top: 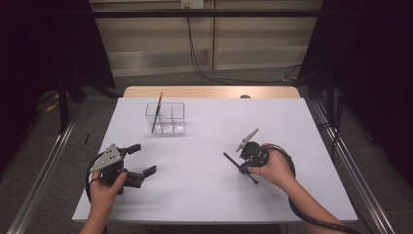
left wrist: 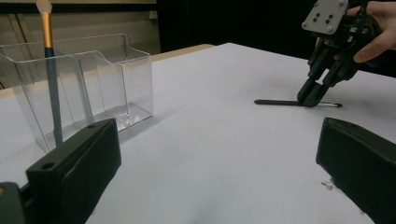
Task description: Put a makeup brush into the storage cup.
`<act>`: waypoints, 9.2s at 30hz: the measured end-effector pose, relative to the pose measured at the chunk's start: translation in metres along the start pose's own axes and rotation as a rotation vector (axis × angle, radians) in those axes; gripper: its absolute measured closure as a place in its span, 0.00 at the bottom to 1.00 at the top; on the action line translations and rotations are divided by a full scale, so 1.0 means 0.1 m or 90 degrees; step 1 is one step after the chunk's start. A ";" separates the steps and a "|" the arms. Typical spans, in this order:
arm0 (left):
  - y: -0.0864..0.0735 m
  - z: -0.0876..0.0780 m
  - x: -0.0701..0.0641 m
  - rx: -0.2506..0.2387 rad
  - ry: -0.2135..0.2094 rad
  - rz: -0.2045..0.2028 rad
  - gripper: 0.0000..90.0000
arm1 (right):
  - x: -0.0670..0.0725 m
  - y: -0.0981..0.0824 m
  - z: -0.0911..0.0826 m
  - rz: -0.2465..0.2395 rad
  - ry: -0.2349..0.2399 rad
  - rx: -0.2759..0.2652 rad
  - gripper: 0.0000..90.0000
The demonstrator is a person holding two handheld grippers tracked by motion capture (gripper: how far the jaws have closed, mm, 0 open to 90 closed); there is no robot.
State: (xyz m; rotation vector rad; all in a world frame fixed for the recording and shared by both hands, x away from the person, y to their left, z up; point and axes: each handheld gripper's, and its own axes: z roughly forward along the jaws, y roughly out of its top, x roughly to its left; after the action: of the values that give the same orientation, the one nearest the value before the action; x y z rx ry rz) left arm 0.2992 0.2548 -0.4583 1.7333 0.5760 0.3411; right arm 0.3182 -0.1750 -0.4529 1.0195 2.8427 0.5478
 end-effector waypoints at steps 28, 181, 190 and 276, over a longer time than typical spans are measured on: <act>0.01 0.05 0.00 0.003 -0.007 0.001 0.00 | -0.03 0.11 0.02 0.028 0.011 0.054 0.95; 0.65 1.46 -0.78 0.457 -0.330 0.231 0.89 | 0.44 0.56 -0.30 -0.241 0.179 -0.039 0.94; 0.61 1.47 -0.82 0.479 -0.342 0.232 0.93 | 0.44 0.57 -0.31 -0.240 0.185 -0.050 0.93; 0.55 1.21 -0.55 0.188 -0.303 0.021 0.93 | 0.16 0.07 -0.35 -0.060 0.210 -0.497 0.12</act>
State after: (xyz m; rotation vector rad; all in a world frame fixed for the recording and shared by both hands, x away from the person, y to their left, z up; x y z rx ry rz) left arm 0.3266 0.1161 -0.4298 2.0205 0.2570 -0.1454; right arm 0.3041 -0.1706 -0.4170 0.6766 2.4721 1.7517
